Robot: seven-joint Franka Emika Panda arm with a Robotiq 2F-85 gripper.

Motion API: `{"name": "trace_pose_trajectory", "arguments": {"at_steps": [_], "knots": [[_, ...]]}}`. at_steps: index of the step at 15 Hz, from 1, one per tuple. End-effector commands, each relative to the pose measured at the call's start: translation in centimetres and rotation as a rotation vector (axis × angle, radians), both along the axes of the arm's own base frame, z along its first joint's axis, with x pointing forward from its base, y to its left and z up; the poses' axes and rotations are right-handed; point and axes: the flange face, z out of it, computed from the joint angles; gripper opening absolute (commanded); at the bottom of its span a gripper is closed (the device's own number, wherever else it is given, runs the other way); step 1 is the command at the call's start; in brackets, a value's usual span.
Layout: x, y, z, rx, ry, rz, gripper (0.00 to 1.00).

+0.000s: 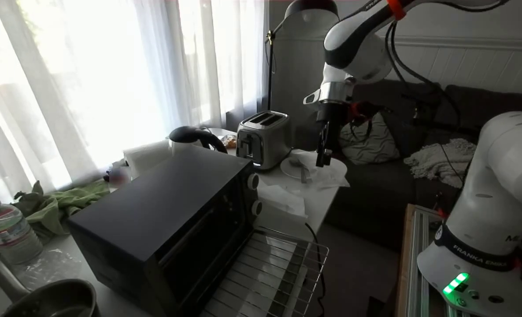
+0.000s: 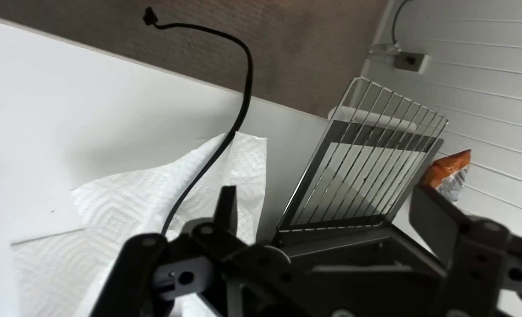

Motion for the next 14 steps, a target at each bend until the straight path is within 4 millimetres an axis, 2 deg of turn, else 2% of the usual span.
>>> {"name": "trace_pose_trajectory", "arguments": {"at_steps": [1,9,11,14], "knots": [[-0.2,-0.2,-1.1,0.012,0.016,0.008,1.0],[0.3,0.0,-0.5,-0.001,0.005,0.012,1.0],[-0.2,0.2,-2.3,0.013,0.023,0.078,1.0],[-2.2,-0.4,-5.1,0.128,0.064,0.114,1.0]]}}
